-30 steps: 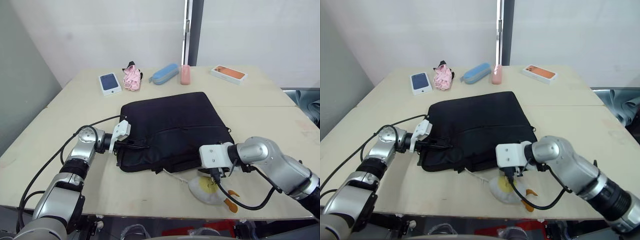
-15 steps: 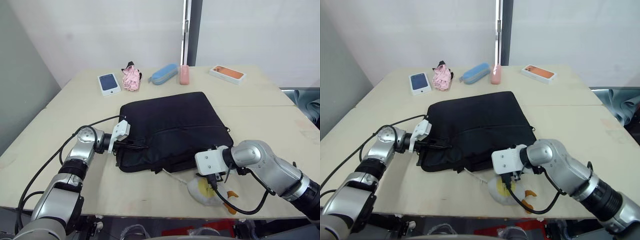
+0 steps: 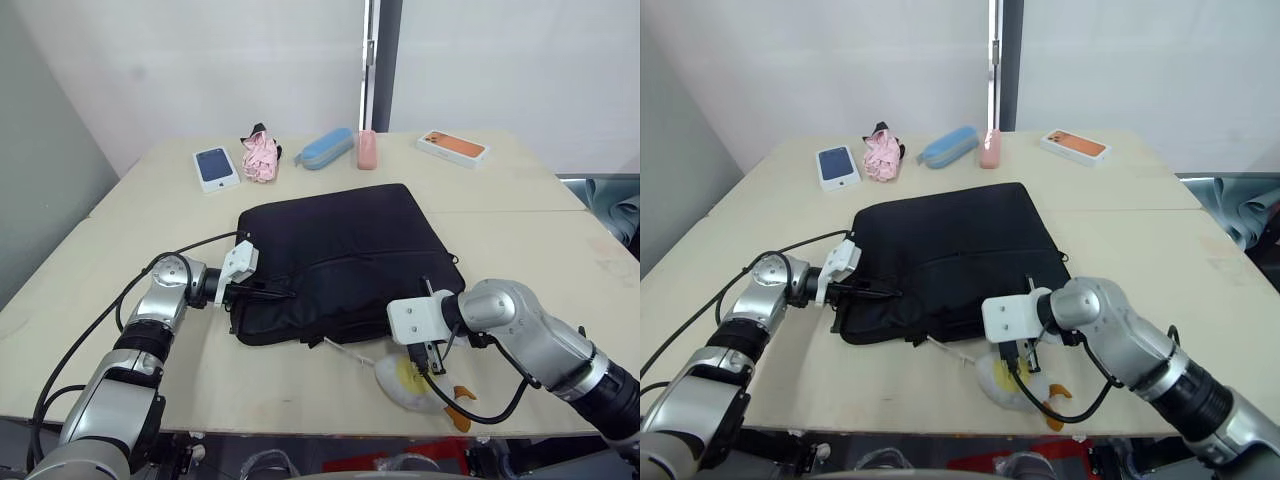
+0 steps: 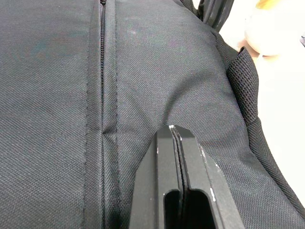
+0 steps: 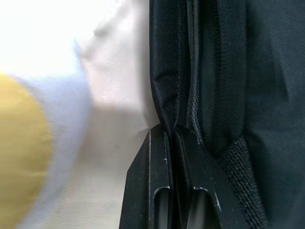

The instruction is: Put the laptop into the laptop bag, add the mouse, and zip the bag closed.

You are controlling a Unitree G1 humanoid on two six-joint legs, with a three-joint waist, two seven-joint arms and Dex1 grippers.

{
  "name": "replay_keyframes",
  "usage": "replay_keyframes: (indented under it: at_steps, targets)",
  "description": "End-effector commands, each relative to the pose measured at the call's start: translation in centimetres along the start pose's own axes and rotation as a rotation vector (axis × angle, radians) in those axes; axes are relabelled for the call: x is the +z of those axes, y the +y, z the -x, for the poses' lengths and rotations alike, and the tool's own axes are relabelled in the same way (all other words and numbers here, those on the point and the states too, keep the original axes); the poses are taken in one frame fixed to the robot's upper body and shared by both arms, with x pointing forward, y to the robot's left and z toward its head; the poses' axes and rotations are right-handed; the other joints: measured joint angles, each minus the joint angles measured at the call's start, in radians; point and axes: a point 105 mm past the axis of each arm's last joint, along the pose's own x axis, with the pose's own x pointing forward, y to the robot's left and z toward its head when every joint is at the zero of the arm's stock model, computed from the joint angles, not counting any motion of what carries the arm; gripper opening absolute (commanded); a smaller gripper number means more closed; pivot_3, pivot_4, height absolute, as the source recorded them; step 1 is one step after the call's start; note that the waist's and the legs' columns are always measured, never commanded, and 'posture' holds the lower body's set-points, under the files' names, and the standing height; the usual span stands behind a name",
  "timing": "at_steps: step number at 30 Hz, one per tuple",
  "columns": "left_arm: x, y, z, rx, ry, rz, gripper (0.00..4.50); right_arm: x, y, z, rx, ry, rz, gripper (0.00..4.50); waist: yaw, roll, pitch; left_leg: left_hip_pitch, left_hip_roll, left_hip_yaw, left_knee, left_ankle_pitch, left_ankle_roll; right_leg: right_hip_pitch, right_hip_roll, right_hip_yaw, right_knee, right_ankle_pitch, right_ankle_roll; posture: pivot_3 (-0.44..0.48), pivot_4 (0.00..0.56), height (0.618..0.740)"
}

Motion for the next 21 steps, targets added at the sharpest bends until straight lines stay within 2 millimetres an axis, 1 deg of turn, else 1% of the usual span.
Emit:
replay_keyframes:
  at_steps: [1,3,6,9,10,13,15,19,21]
  targets:
    - [-3.2,-1.9,-0.3,-0.056,0.086,0.125,0.00,3.0,1.0,2.1,0.087,-0.144,-0.023,0.03,0.002,0.000,0.000,0.000,0.000,0.000,0.000,0.000,0.000,0.000,0.000,0.000,0.000,0.000,0.000,0.000,0.150,0.740]
    - [-3.3,-1.9,-0.3,-0.056,0.086,0.126,0.00,3.6,0.4,2.9,0.069,-0.187,-0.053,0.03,0.003,0.000,0.000,0.000,0.001,0.000,0.000,0.000,0.000,0.000,0.000,-0.001,0.000,0.000,0.000,0.000,0.150,0.740]
    - [-3.3,-1.9,-0.3,-0.057,0.087,0.127,0.00,4.3,-0.6,3.5,0.037,-0.237,-0.085,0.03,0.003,0.000,0.000,0.000,0.001,0.000,0.001,0.000,0.000,0.000,0.000,0.000,0.002,0.000,0.000,0.000,0.150,0.740]
    - [-3.3,-1.9,-0.3,-0.057,0.087,0.128,0.00,4.8,-1.3,3.6,0.005,-0.260,-0.086,0.03,0.003,0.000,0.000,0.000,0.001,0.000,0.002,0.000,0.000,0.000,0.000,0.000,0.002,0.000,-0.001,0.000,0.150,0.740]
    - [-3.3,-1.9,-0.3,-0.056,0.087,0.128,0.00,4.8,-2.0,3.4,-0.032,-0.262,-0.085,0.03,0.003,0.000,0.000,0.000,0.001,0.000,0.002,0.000,0.000,0.000,0.000,0.000,0.002,0.000,-0.001,0.000,0.150,0.740]
    - [-3.3,-1.9,-0.3,-0.058,0.088,0.129,0.00,5.0,-5.1,2.7,-0.195,-0.265,-0.103,0.03,-0.001,0.000,0.000,0.000,0.001,0.000,0.002,0.000,0.000,0.000,0.000,0.000,0.002,0.000,-0.001,0.000,0.150,0.740]
    - [-3.3,-1.9,-0.3,-0.059,0.088,0.129,0.00,5.1,-6.5,2.2,-0.254,-0.261,-0.140,0.03,-0.002,0.000,0.000,0.000,0.000,0.000,0.002,0.000,0.000,-0.001,0.000,0.000,0.004,0.000,-0.001,0.000,0.150,0.740]
    - [-3.3,-1.9,-0.3,-0.063,0.090,0.129,0.00,5.0,-7.8,0.7,-0.311,-0.224,-0.158,0.03,-0.002,0.000,0.000,0.000,0.000,-0.001,0.002,0.000,-0.001,-0.001,0.000,0.000,0.004,-0.001,-0.001,0.000,0.150,0.740]
    - [-3.3,-1.9,-0.4,-0.064,0.089,0.128,0.00,4.5,-7.4,-0.2,-0.294,-0.191,-0.157,0.03,-0.002,0.000,0.000,-0.001,0.000,-0.001,0.002,0.000,-0.002,-0.001,0.001,0.000,0.004,-0.001,-0.001,0.000,0.150,0.740]
